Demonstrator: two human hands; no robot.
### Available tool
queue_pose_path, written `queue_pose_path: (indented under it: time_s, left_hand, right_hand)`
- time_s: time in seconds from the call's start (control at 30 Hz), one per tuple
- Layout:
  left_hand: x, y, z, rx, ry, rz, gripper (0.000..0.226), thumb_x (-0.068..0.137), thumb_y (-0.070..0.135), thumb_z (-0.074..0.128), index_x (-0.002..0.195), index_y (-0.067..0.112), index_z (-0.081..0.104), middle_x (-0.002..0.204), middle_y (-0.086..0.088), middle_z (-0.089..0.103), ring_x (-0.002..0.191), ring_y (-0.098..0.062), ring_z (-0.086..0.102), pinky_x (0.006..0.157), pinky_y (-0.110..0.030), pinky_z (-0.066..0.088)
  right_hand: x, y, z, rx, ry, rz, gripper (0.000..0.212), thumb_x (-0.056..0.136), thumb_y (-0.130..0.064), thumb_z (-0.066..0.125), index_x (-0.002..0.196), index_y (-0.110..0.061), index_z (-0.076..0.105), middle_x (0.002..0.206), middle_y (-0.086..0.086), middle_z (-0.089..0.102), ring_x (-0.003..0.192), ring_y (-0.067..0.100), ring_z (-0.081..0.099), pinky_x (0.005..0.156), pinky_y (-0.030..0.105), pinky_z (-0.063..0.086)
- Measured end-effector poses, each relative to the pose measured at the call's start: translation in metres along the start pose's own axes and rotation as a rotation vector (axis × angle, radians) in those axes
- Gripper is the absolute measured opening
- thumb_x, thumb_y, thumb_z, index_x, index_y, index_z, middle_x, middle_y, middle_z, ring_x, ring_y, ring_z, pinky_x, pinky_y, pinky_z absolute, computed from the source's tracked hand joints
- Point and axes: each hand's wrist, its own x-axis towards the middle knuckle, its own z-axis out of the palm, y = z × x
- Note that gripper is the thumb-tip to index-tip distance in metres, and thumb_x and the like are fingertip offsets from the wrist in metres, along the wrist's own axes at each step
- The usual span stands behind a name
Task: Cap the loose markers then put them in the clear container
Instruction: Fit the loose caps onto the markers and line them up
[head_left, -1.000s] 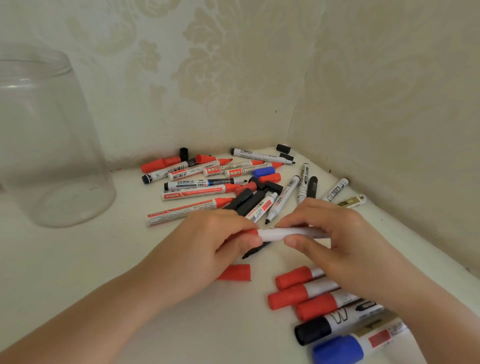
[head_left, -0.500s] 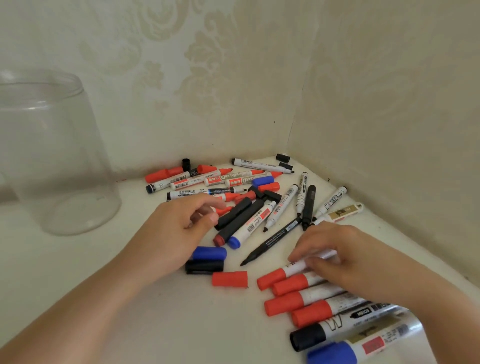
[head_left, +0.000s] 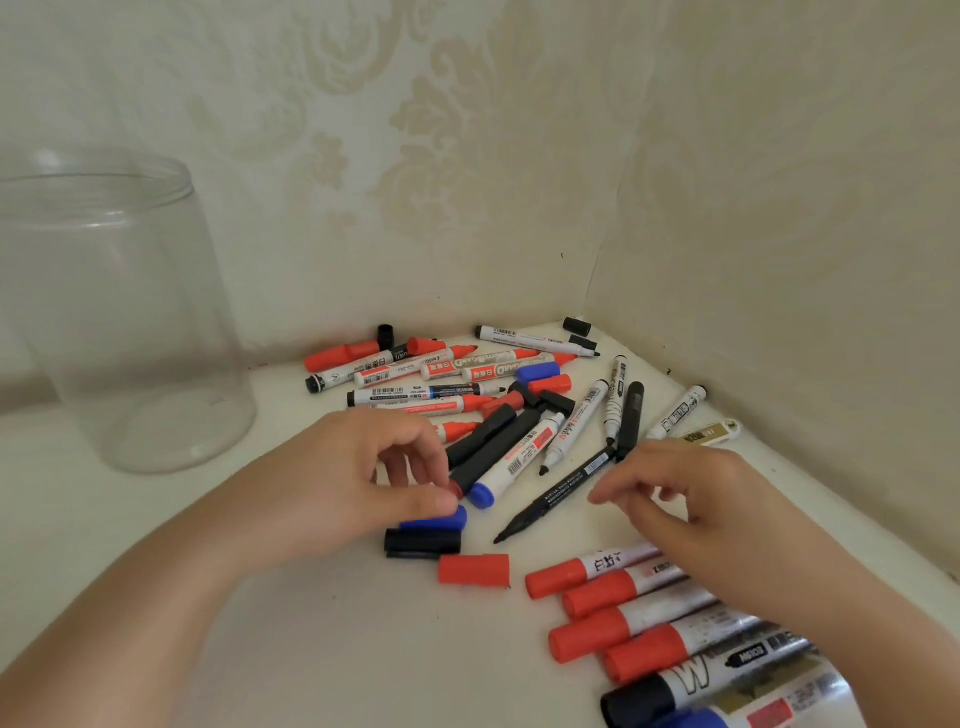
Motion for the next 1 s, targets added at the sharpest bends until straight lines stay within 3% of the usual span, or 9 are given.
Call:
queue_pose_path:
  time_s: [0.1, 0.23, 0.33, 0.43, 0.6, 0.8, 0.93, 1.0]
  left_hand:
    - [-0.004, 0.004, -0.001, 0.023, -0.09, 0.026, 0.024, 0.067, 0.031, 0.077, 0.081, 0.044, 0.062, 0.089, 0.029, 0.059, 0.07, 0.004, 0.055, 0.063, -0.015, 0.045]
    - [-0.007, 0.004, -0.001, 0.041, -0.147, 0.027, 0.024, 0.063, 0.024, 0.082, 0.075, 0.04, 0.068, 0.09, 0.032, 0.057, 0.072, 0.004, 0.056, 0.062, -0.011, 0.045]
    - [-0.006, 0.002, 0.0, 0.021, -0.162, 0.03, 0.028, 0.063, 0.016, 0.082, 0.075, 0.037, 0.069, 0.087, 0.031, 0.058, 0.073, 0.004, 0.057, 0.061, -0.009, 0.045]
    - [-0.004, 0.002, 0.003, 0.062, -0.146, 0.068, 0.034, 0.064, 0.011, 0.08, 0.077, 0.04, 0.069, 0.092, 0.03, 0.056, 0.078, 0.004, 0.057, 0.064, -0.013, 0.048]
    - [-0.002, 0.002, 0.008, 0.149, -0.157, 0.15, 0.038, 0.068, 0.015, 0.077, 0.084, 0.046, 0.065, 0.102, 0.032, 0.052, 0.088, 0.003, 0.057, 0.074, -0.016, 0.048]
    - [-0.002, -0.003, 0.012, 0.195, -0.045, 0.187, 0.038, 0.079, 0.012, 0.067, 0.094, 0.046, 0.062, 0.092, 0.024, 0.062, 0.097, 0.008, 0.051, 0.078, -0.009, 0.041]
    - [-0.002, 0.004, 0.009, 0.145, 0.053, 0.202, 0.039, 0.087, 0.014, 0.057, 0.096, 0.052, 0.053, 0.1, 0.028, 0.052, 0.103, 0.01, 0.044, 0.079, -0.004, 0.035]
    - [-0.001, 0.009, 0.008, -0.028, 0.134, 0.162, 0.04, 0.087, 0.011, 0.056, 0.094, 0.05, 0.055, 0.1, 0.023, 0.057, 0.098, 0.008, 0.051, 0.079, -0.005, 0.038]
  right_hand:
    - [0.003, 0.003, 0.009, -0.043, 0.062, -0.015, 0.026, 0.085, -0.012, 0.058, 0.091, -0.035, 0.069, 0.082, -0.022, 0.06, 0.09, -0.002, 0.051, 0.076, 0.007, 0.037]
    - [0.008, 0.001, 0.019, -0.106, 0.052, -0.081, 0.03, 0.085, -0.008, 0.059, 0.105, -0.029, 0.067, 0.099, -0.016, 0.061, 0.095, -0.002, 0.047, 0.086, 0.001, 0.029]
    - [0.013, -0.004, 0.027, -0.118, -0.026, -0.109, 0.031, 0.087, -0.01, 0.057, 0.113, -0.025, 0.064, 0.112, -0.009, 0.062, 0.105, 0.007, 0.05, 0.092, 0.011, 0.033]
    - [0.014, -0.007, 0.029, -0.099, -0.095, -0.093, 0.029, 0.089, -0.017, 0.055, 0.116, -0.026, 0.062, 0.118, -0.01, 0.057, 0.111, 0.006, 0.048, 0.097, 0.018, 0.035]
    - [0.016, -0.008, 0.028, -0.099, -0.124, -0.075, 0.031, 0.09, -0.022, 0.055, 0.12, -0.027, 0.059, 0.115, -0.011, 0.052, 0.109, 0.004, 0.044, 0.095, 0.014, 0.032]
    - [0.018, -0.006, 0.031, -0.122, -0.138, -0.105, 0.029, 0.089, -0.02, 0.055, 0.117, -0.025, 0.06, 0.103, -0.014, 0.045, 0.1, 0.002, 0.041, 0.091, 0.011, 0.03]
    - [0.016, -0.002, 0.032, -0.054, 0.01, -0.121, 0.019, 0.087, -0.019, 0.056, 0.104, -0.023, 0.064, 0.095, -0.023, 0.044, 0.096, 0.001, 0.045, 0.089, 0.011, 0.034]
    - [0.015, -0.002, 0.03, -0.012, 0.132, -0.138, 0.021, 0.085, -0.023, 0.051, 0.103, -0.024, 0.062, 0.096, -0.025, 0.047, 0.094, -0.005, 0.045, 0.089, 0.006, 0.033]
